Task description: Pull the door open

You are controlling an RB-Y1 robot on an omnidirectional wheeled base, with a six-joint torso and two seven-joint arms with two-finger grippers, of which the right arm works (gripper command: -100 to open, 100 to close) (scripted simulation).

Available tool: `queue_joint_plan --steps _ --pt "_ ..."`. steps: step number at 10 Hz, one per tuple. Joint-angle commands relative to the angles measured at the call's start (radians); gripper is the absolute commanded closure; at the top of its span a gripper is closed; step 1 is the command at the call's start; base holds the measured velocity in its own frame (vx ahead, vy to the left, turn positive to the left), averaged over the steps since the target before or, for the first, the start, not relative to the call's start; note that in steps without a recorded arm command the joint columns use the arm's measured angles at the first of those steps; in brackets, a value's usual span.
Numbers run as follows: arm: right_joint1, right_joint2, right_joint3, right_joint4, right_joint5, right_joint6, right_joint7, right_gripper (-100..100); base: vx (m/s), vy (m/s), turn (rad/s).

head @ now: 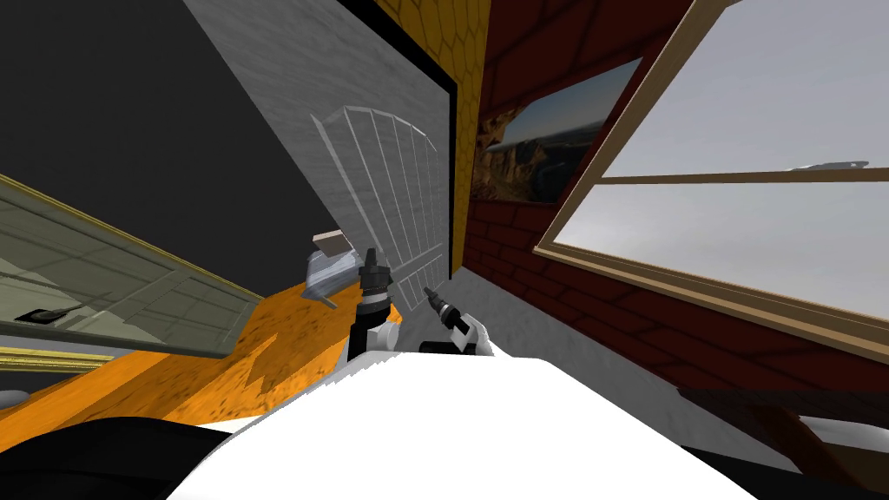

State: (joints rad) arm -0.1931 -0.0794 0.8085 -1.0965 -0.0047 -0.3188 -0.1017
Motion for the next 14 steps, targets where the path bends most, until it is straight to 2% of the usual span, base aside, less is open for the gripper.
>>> queue_joint_plan --steps 1,4,7,10,12,13,14 --pt "-0.003 -0.011 -0.001 0.011 0.001 -0.003 -0.001 -100 -0.042 -0.167 0.008" --pt "-0.005 -0.05 -0.002 0.02 0.003 0.001 -0.003 -100 -0.051 -0.195 0.004" --pt "-0.008 -0.102 -0.003 0.032 0.006 0.005 -0.006 -100 -0.025 -0.198 -0.004" --pt "-0.013 -0.164 -0.004 0.045 0.008 0.009 -0.01 -100 -0.044 -0.156 -0.012" --pt "-0.017 -0.192 -0.004 0.052 0.007 0.01 -0.012 -100 -0.03 -0.109 -0.014" --pt "-0.028 -0.176 -0.003 0.06 0.0 0.005 -0.016 -100 -0.01 0.098 -0.089" --pt "-0.028 -0.171 -0.003 0.06 0.0 0.005 -0.016 -100 0.015 0.204 -0.072"
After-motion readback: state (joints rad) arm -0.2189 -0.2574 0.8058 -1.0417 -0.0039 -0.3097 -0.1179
